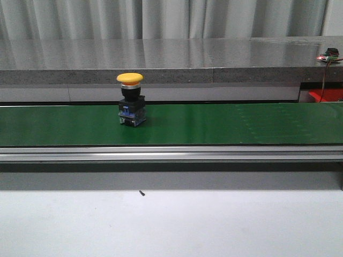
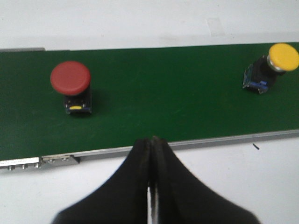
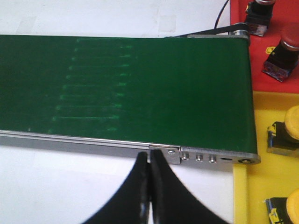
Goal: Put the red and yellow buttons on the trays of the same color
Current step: 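Set the red button on the belt and open the left gripper, then grasp the yellow button on the belt with the right gripper and lift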
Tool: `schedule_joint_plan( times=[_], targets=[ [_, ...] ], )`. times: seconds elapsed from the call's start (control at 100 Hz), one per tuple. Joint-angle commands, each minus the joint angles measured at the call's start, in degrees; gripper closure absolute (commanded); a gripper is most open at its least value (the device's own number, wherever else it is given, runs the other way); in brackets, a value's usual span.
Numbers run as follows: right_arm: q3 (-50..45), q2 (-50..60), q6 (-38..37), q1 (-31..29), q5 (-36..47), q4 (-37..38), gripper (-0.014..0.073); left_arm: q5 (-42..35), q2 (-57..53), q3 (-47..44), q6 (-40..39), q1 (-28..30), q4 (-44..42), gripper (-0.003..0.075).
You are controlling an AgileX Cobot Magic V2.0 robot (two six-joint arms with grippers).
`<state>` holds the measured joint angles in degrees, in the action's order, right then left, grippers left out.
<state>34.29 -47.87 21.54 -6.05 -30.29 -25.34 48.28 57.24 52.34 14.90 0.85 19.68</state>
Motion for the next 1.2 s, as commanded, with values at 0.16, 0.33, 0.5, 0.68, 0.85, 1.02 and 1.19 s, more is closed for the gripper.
schedule_joint_plan(
  times=[0.16,0.33,0.5,0.68,0.85,1.02,1.19],
  targets=[
    [8.26,-3.99,0.47,1.33,-0.92,0.17,0.0713,-7.6,-9.78,-7.09,0.08,-0.44,1.1,0.074],
    [13.81,-9.66,0.47,5.83,-3.45,2.02,0.0712,-7.74,-14.17,-9.23,0.08,-0.44,1.1,0.074],
    [20.75,-15.29,0.47,10.81,-5.76,2.67,0.065,-7.74,-15.37,-9.33,0.08,-0.44,1.1,0.074],
    [28.1,-22.13,0.47,15.63,-9.26,3.18,0.0343,-7.38,-15.37,-9.33,0.08,-0.44,1.1,0.074],
    [33.28,-27.71,0.47,20.19,-10.01,3.61,0.0095,-7.38,-15.37,-9.33,0.08,-0.44,1.1,0.074],
    [38.5,-34.08,0.47,24.22,-10.11,4.31,0.0085,-7.28,-15.37,-9.33,0.08,-0.44,1.1,0.074],
    [45.46,-41.16,0.47,27.37,-12.72,4.89,0.0085,-7.28,-15.37,-9.33,0.08,-0.44,1.1,0.074]
  ],
)
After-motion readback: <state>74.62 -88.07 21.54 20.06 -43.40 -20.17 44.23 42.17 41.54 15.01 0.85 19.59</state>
